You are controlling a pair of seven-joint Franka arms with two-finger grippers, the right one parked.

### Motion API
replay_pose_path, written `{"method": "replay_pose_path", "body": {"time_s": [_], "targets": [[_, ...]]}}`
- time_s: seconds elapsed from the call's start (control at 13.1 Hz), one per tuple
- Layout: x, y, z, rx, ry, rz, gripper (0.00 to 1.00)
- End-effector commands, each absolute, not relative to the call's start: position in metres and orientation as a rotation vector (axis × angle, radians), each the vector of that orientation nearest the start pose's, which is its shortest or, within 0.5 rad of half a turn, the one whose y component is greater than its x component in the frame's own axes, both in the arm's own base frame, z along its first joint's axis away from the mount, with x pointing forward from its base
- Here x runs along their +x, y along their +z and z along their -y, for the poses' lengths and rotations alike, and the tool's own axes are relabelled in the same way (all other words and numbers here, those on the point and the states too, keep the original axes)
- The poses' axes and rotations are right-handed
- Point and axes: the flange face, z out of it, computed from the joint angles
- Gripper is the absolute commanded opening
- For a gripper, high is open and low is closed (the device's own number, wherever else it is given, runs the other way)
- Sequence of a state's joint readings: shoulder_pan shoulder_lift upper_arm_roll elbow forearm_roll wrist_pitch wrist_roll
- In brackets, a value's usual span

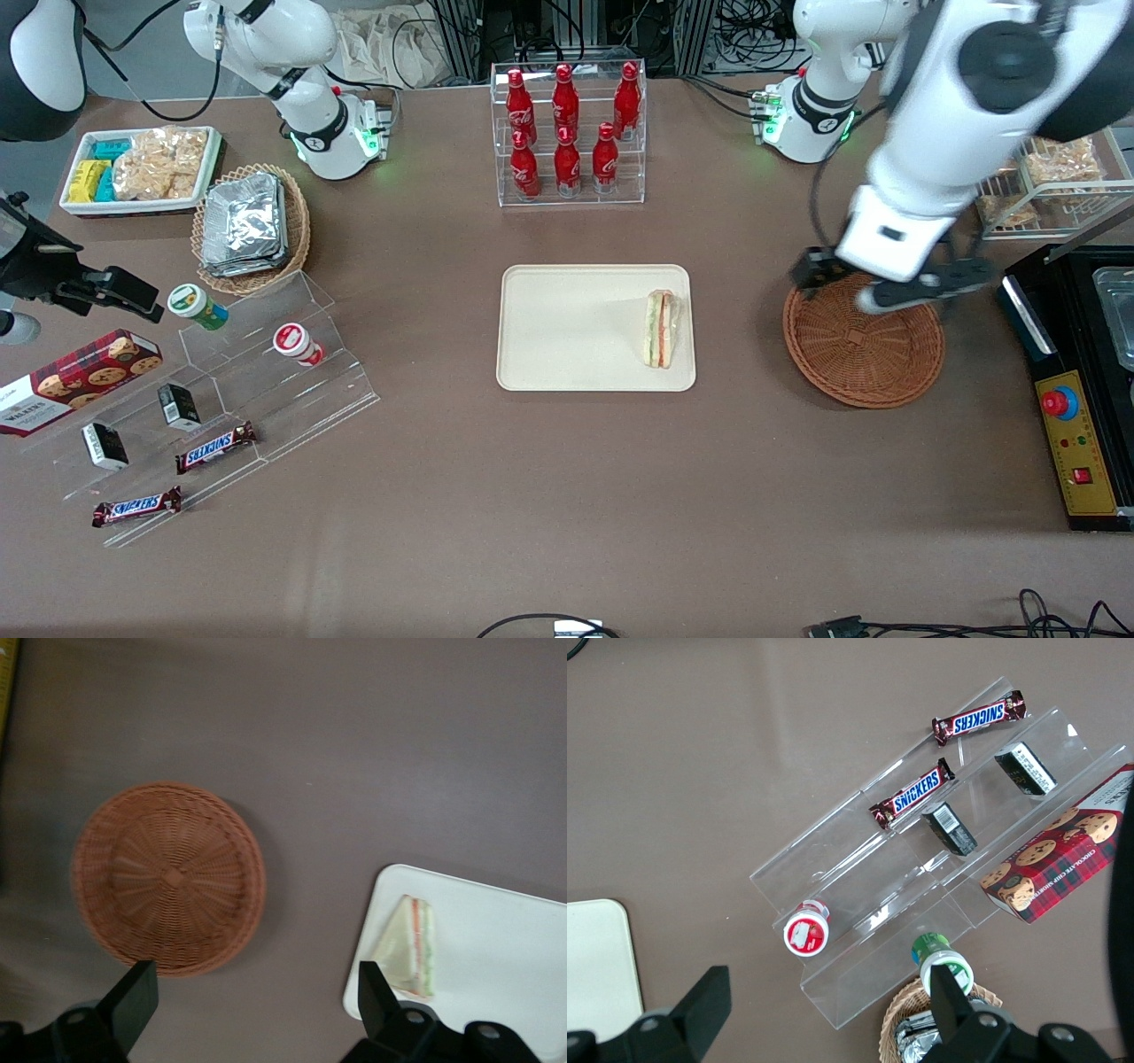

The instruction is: Place sandwich from basket to tray

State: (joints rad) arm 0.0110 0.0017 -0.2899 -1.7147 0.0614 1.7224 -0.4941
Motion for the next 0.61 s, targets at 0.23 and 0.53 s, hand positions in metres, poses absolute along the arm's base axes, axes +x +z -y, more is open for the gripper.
{"method": "replay_pose_path", "body": {"time_s": [0.23, 0.53], "targets": [[0.536, 0.593, 0.044, -3.108, -0.005, 0.309, 1.00], [0.540, 0.594, 0.022, -3.169, 0.005, 0.388, 1.00]]}}
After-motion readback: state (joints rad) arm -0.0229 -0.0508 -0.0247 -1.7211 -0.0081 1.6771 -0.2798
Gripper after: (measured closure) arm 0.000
